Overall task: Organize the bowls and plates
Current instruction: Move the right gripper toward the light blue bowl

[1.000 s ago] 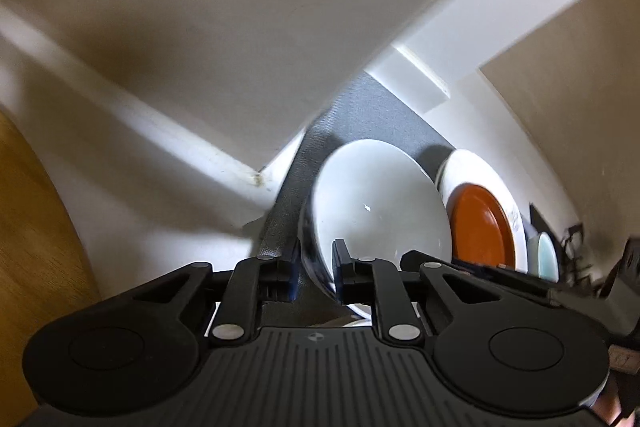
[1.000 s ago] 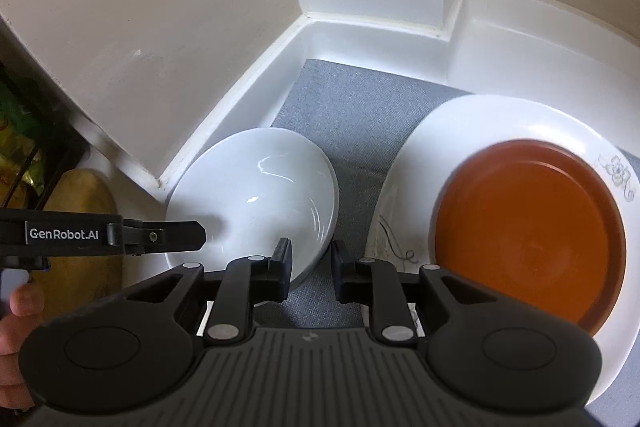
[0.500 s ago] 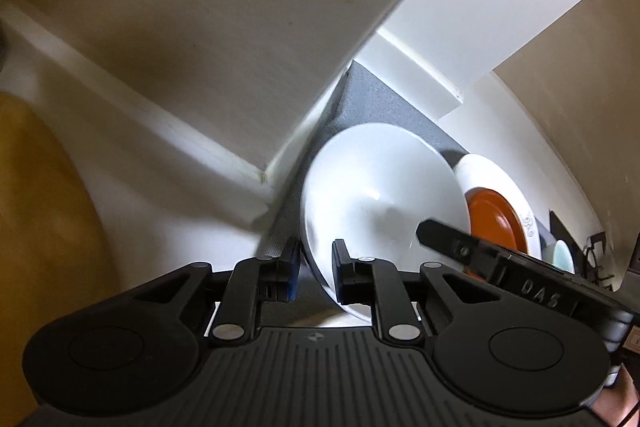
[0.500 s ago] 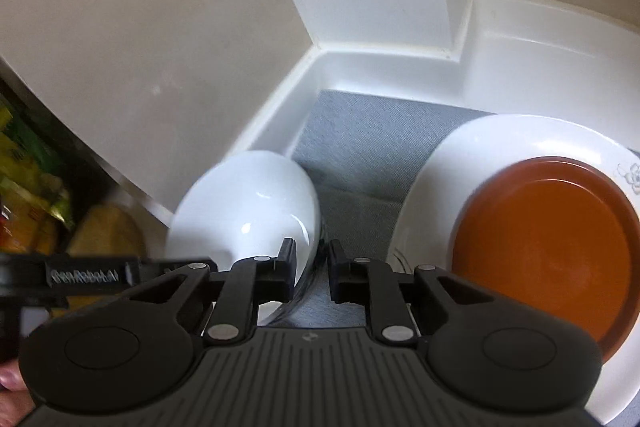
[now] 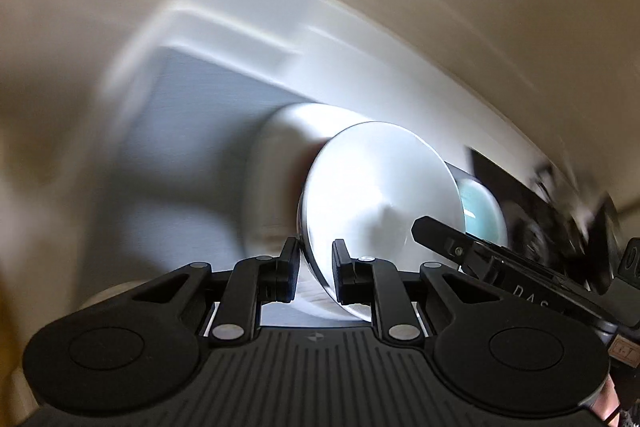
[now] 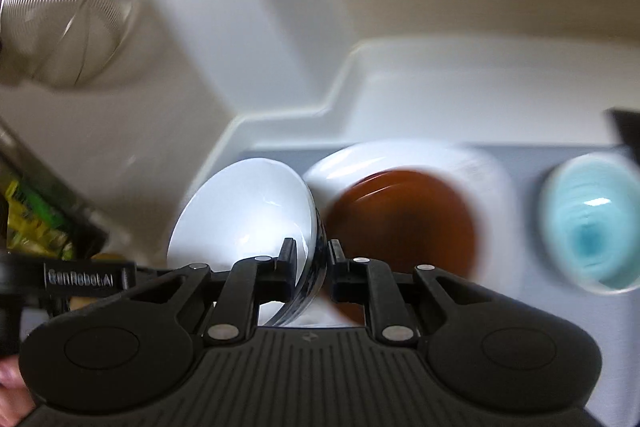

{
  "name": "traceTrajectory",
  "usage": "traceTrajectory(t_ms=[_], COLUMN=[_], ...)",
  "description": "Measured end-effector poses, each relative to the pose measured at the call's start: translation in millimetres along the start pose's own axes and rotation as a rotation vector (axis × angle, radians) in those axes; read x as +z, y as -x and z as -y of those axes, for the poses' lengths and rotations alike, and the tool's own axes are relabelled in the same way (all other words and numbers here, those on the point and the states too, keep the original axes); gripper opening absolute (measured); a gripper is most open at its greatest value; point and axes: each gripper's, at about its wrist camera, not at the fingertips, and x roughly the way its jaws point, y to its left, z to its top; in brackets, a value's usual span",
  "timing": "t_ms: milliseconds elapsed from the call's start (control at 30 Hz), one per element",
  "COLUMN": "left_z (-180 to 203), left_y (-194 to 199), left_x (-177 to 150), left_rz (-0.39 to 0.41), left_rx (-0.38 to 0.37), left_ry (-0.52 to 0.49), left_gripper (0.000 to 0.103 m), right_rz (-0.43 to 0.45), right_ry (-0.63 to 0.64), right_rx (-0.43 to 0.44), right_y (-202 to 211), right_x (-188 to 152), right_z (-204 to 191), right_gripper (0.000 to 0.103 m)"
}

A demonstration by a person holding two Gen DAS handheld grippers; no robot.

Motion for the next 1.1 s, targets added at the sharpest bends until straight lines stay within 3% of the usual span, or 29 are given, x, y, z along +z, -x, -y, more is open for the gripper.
traceTrajectory(t_ms=[267,333,500,667,967,1100], left_z=[121.6,147.5,187.5,183.0,187.7,194.9], left_y=[-59.3,-75.4,-123.2,-142.8,-172.2,-176.3], left_x=[32.4,39.3,41.0,33.0,35.2,32.9], left_rz=[-0.078,-0.097,-0.183,-0.265,-0.29,-0.277], left_rx=[-0.118,-0.117,-0.079,-0.025,0.073,0.11], left_ry=[-0.213,-0.284,-0.34,-0.328,-0.308,-0.345], left_gripper=[0.018,0.018,0.018,0.018,0.018,0.018], right_rz=[0.104,0.124,0.143,0.111,0.057,0.042], right_ry=[-0.137,-0.172,-0.235,-0.224,-0.125,-0.137], right_rx=[-0.17,-0.188,-0.216,-0.228,-0.211,-0.207], right_y=[56.8,63.7,68.6,54.8,24.0,18.9], right_x=[13.6,15.8,10.5,2.7,9.2,6.9], right_z=[98.8,121.5,166.0,185.4,189.1,191.6], right_gripper=[0.017,0.017,0.017,0.017,0.016,0.015])
